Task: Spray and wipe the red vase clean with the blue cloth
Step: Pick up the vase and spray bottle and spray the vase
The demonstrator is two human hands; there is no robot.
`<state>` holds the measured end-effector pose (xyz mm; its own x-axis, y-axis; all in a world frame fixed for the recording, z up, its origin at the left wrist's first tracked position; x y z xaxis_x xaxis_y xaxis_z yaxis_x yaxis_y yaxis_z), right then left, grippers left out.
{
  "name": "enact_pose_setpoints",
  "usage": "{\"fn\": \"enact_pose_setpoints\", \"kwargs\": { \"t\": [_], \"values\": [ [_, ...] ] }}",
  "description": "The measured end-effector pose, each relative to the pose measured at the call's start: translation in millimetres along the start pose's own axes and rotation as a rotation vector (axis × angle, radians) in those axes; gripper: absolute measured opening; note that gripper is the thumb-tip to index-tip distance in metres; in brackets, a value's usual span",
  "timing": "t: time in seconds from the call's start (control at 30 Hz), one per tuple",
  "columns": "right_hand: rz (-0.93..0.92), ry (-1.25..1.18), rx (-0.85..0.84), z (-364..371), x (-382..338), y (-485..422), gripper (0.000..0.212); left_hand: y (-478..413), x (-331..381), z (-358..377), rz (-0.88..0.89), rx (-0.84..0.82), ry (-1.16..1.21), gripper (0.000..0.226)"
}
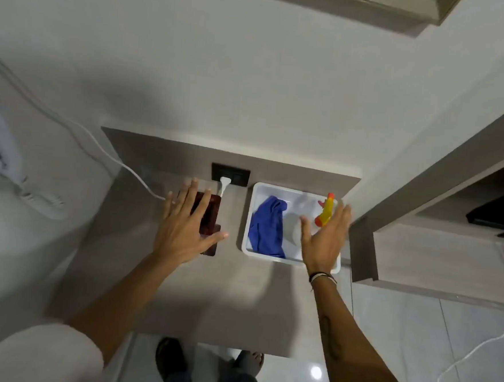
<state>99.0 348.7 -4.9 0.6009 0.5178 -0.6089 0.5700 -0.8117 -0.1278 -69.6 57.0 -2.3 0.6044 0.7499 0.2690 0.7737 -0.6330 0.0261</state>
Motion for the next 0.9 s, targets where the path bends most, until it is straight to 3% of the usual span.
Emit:
{"fn": "enact_pose_setpoints", "kwargs": {
  "t": [0.1, 0.3, 0.53, 0.63, 0.7, 0.8, 0.9],
  "values": [
    [0.147, -0.245, -0.019, 9.4, 25.1, -8.6, 0.072, -2.3, -1.0, 7.0, -0.013, -0.062, -0.037, 0.129],
    [0.153, -0.278, -0.03, 29.4, 42.9, -21.6, 0.044, -2.0, 1.0, -0.8, 0.027, -0.059, 0.033, 0.117],
    [0.015, -0.341, -0.021, 11.3, 17.9, -24.9, 0.041, -5.9, -16.5, -16.6, 0.006, -0.095, 0.211, 0.119],
    [0.063, -0.47, 0.0, -8.9, 4.7, -17.8, 0.059, 1.0, -31.9, -14.3, -0.005, -0.105, 0.365, 0.115],
    [0.093, -0.603, -0.002, -21.1, -12.2, -2.0, 0.056, 6.3, -41.8, -14.6, 0.011, -0.111, 0.457, 0.115],
    [0.049, -0.727, -0.13, -20.5, -42.7, 37.8, 0.049, 14.0, -56.2, -15.0, 0.038, -0.113, 0.567, 0.115],
    [0.041, -0.774, -0.412, 5.4, -67.1, 92.4, 0.044, 22.0, -69.3, -13.6, 0.07, -0.121, 0.629, 0.113]
  ]
}}
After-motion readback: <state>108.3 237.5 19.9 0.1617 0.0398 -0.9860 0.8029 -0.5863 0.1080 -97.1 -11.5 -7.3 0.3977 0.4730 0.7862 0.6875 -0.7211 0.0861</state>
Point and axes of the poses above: each hand's wrist, its own y-axis away from the middle knuckle, its own z-axis out of the palm, x = y × z, the point moved 9 cm from there along -y, towards the middle knuckle, and after that the axes turned 4 degrees about y, right-handed, at the moved point
